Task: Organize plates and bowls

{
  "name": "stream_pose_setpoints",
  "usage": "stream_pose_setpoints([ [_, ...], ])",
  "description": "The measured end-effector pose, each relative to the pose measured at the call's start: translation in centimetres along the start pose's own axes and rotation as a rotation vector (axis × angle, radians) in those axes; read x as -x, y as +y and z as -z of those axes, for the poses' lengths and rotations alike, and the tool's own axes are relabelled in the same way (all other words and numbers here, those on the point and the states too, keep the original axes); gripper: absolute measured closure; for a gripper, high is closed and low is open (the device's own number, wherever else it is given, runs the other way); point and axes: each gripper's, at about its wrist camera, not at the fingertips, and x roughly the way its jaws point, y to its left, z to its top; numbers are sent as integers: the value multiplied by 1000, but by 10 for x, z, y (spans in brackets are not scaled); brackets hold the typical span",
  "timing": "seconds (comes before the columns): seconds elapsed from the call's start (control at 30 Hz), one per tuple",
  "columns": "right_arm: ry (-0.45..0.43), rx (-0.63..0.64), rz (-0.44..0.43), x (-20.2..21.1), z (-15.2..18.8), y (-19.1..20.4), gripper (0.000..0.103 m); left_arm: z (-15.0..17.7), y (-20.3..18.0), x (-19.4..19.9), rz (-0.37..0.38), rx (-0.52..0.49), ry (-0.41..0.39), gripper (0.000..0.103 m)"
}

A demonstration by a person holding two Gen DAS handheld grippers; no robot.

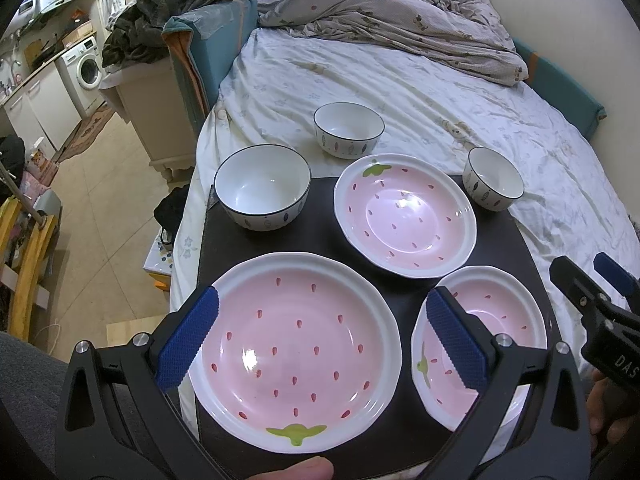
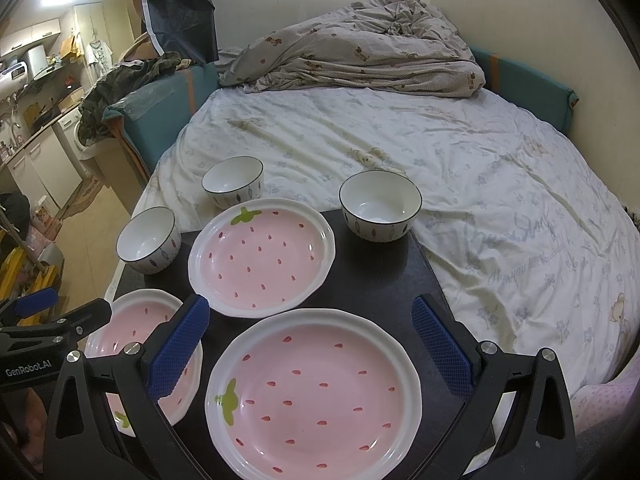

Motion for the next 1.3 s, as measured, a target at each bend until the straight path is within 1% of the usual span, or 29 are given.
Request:
stream_pose_setpoints([
  [1.3, -3, -2, 3, 1, -2, -3, 0, -4, 10, -1, -6, 5, 11, 0],
])
